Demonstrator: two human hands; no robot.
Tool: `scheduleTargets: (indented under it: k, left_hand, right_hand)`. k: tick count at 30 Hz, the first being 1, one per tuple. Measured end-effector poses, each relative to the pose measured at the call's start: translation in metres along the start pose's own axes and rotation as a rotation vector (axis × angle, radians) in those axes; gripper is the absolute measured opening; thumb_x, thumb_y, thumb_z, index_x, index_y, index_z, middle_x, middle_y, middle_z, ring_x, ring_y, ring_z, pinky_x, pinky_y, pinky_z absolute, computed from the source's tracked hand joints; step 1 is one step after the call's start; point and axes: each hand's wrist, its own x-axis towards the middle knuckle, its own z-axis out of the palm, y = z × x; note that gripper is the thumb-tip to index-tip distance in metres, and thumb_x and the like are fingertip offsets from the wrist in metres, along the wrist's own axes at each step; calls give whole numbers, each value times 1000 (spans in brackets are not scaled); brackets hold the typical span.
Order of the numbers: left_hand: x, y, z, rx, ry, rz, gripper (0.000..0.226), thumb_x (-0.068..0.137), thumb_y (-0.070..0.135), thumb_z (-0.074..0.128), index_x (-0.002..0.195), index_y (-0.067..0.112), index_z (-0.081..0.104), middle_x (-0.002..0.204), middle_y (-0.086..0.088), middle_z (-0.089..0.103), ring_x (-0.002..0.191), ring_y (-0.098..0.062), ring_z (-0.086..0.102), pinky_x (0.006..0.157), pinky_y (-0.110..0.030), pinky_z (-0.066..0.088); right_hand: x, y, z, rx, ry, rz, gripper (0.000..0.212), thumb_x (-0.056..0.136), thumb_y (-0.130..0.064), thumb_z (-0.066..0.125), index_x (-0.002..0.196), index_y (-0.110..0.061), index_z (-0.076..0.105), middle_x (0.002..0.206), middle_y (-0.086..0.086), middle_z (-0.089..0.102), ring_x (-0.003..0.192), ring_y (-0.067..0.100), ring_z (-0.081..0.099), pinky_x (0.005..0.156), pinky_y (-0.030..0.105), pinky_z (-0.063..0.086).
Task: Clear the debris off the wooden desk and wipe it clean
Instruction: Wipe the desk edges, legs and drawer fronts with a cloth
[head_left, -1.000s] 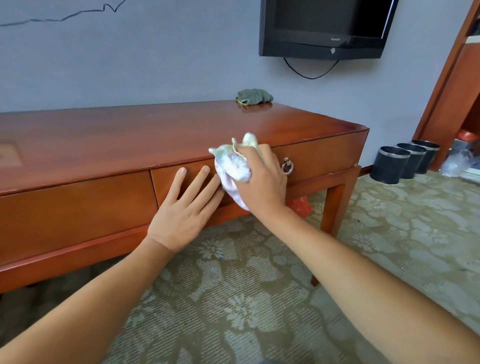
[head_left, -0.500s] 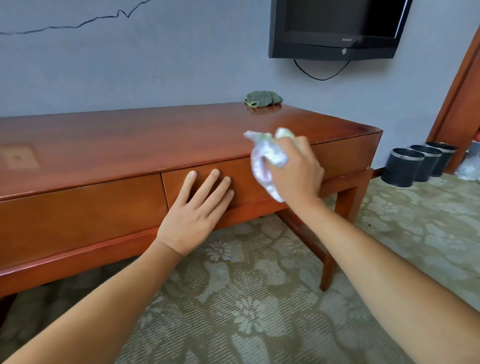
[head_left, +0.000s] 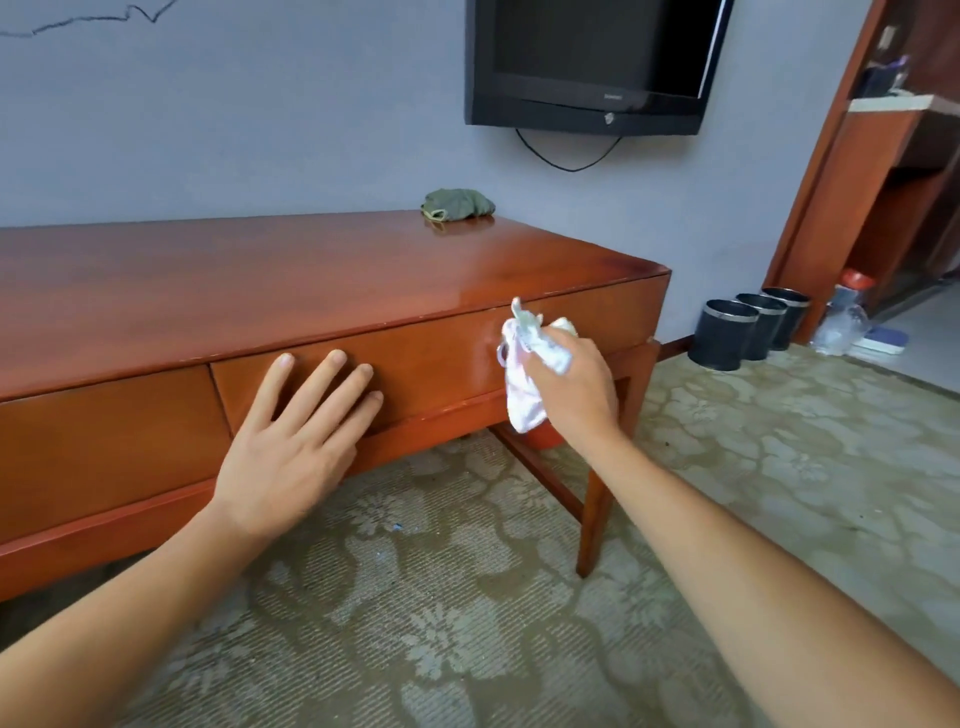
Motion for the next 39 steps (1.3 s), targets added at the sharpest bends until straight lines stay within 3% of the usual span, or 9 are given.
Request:
scheduleTargets:
  k: [6,13,17,22,25,30,32,35,39]
  left_hand:
    - [94,31,1,-78,-53,157,57,98,18,40,152,2,46,165,-21,32,153,-41,30,127,-57,16]
    - [150,67,26,-185,-93,-22,46,101,12,41,145,4,55,156,-26,44,135,-49,50,106,-59,40]
    - [152,67,20,-289,-149,-47,49,98,12,49,146,4,56,158,-24,43,140,-48,47,110,-60,41]
    - [157,65,10,-260,-251,-68,59,91,13,54,150,5,52,162,-20,38,145,-45,43,113,-57,38]
    - [158,64,4,-194,-320,-60,68,90,14,58,156,5,42,166,-18,31,150,-42,37,118,-54,32]
    - [155,74,-9,-111,-443,-106,74,92,19,67,159,6,37,169,-20,22,152,-44,29,121,-57,24]
    - [156,78,-11,-107,-472,-120,80,88,22,72,158,7,38,168,-20,23,152,-44,29,119,-58,24]
    - [160,78,-10,-96,-468,-127,81,87,24,76,158,9,39,167,-20,27,151,-44,31,119,-58,25]
    - [164,85,-11,-106,-456,-195,71,91,23,73,155,9,44,165,-20,32,148,-46,35,117,-59,26]
  right_hand:
    - [66,23,-28,64,293,186,26,98,-46,60,120,-35,65,113,-3,54,97,21,63,66,26,42]
    - [57,26,14,45,282,-76,26,88,-38,64,113,-41,64,108,-17,52,100,12,60,79,31,49]
    - [97,70,7,55,496,260,8,99,-37,61,106,-34,62,98,-23,53,101,-2,55,87,21,50]
    - [51,39,27,128,318,66,12,96,-22,63,106,-22,70,104,-1,59,95,11,54,84,18,41]
    - [27,39,25,72,187,-126,25,84,-9,65,106,-15,75,108,11,62,99,17,53,89,0,29]
    - [57,51,16,216,303,451,33,92,-18,72,124,-11,68,117,13,59,103,18,55,81,10,40]
    - [41,41,21,178,206,202,34,86,-3,73,120,-6,70,110,17,58,101,27,53,86,10,38]
    - [17,52,21,38,-18,-280,29,84,1,72,110,-12,76,112,14,62,96,35,57,81,38,49]
    - [58,67,-7,64,111,115,42,77,-9,78,115,-25,71,119,6,59,104,28,58,70,17,29]
